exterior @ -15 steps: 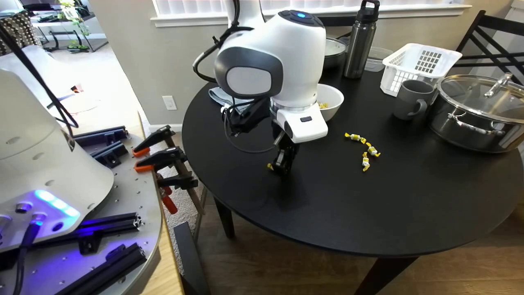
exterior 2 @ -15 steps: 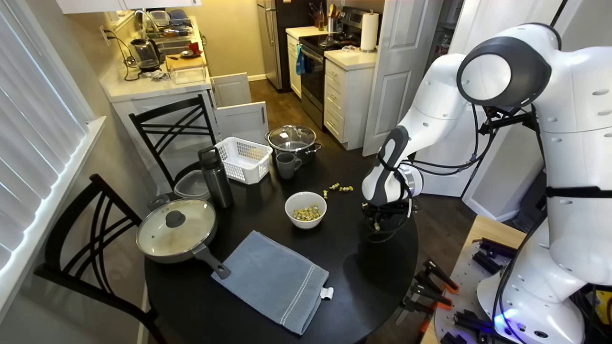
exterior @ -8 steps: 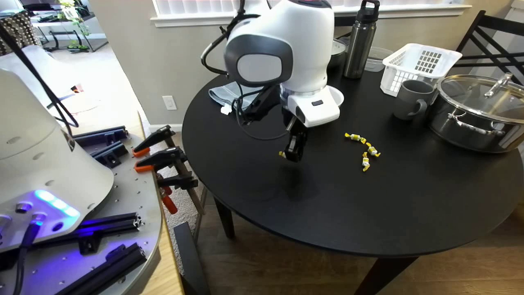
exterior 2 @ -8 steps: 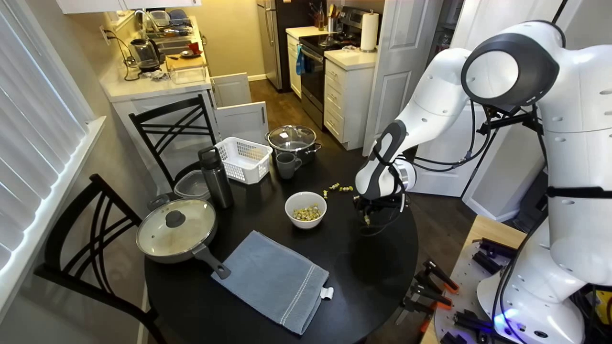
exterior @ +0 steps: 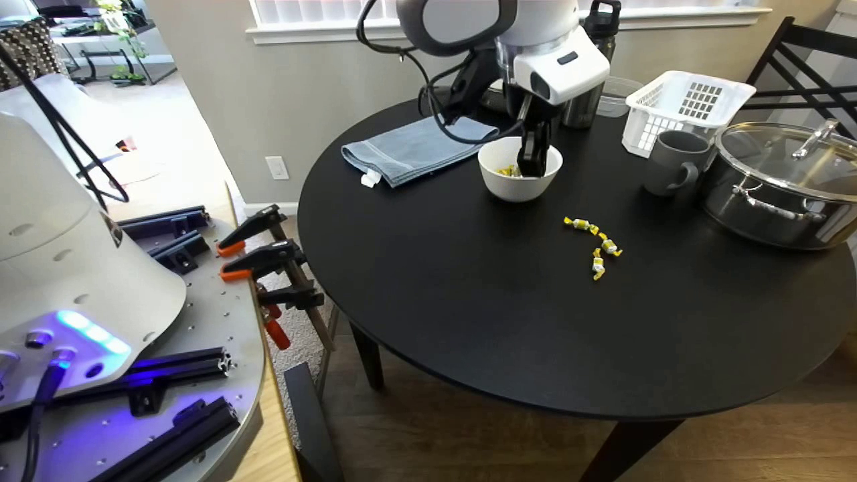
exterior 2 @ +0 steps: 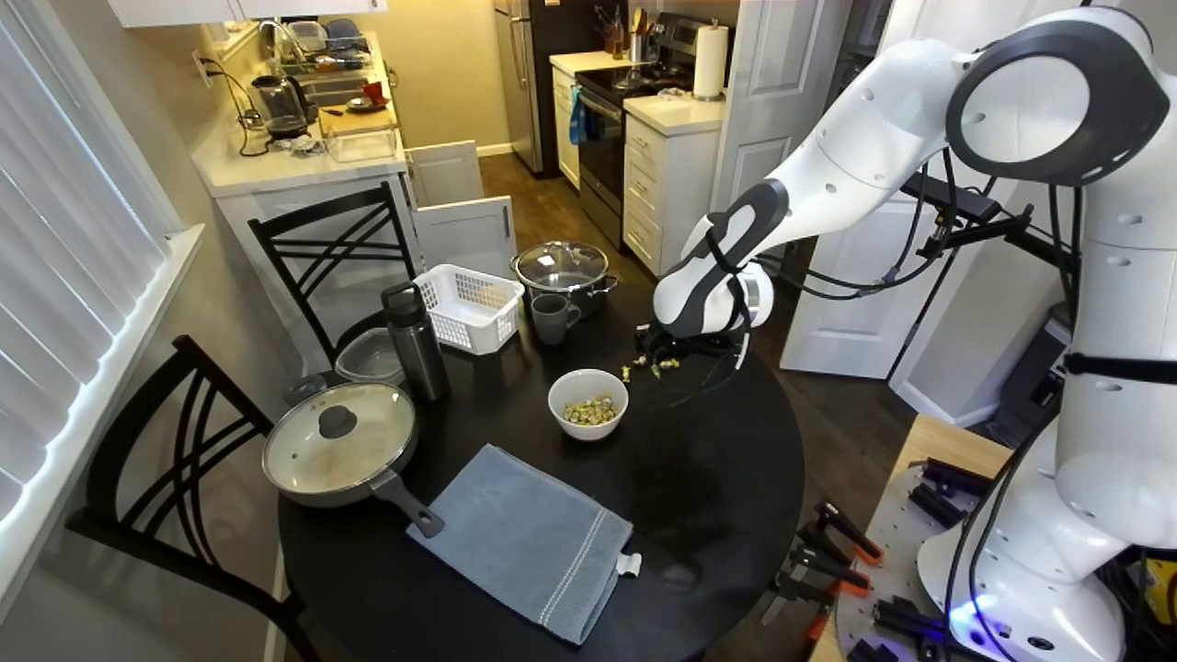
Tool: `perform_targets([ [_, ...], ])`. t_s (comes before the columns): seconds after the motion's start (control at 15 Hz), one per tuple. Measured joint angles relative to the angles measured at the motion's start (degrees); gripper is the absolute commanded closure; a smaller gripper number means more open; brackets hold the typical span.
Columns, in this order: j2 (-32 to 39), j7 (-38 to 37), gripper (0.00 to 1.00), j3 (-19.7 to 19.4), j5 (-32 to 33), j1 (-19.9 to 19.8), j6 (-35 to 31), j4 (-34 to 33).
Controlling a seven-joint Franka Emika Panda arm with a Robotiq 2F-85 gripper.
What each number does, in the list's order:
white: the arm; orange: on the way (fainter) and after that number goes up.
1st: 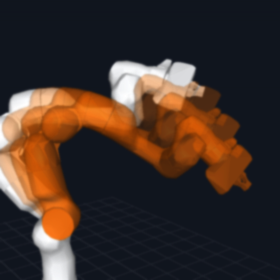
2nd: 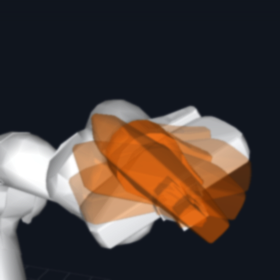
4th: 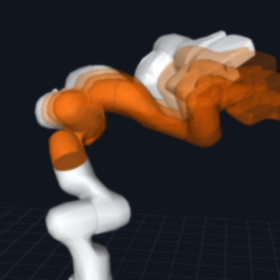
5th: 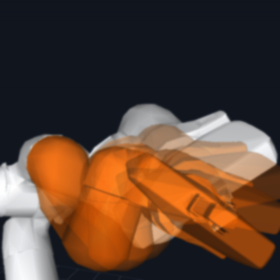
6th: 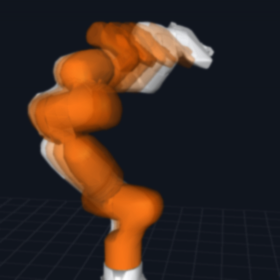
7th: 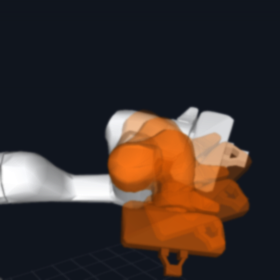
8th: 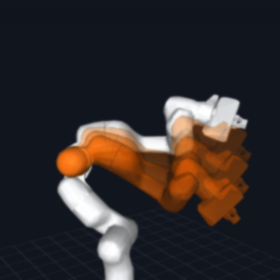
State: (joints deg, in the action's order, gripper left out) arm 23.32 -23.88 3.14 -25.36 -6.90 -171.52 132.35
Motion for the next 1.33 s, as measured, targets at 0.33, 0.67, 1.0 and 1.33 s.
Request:
perform_targets([
  [0.33,0.7,0.7,0.98,9.8,-5.4,-4.7,-3.3,-4.7],
  [0.67,3.0,2.0,0.53,16.8,-5.9,-9.0,-5.0,-7.5],
  [1.0,3.6,3.1,0.22,17.7,-5.6,-10.8,-5.0,-7.8],
  [1.33,3.3,3.1,0.00,13.4,-4.0,-10.8,-4.6,-7.7],
])
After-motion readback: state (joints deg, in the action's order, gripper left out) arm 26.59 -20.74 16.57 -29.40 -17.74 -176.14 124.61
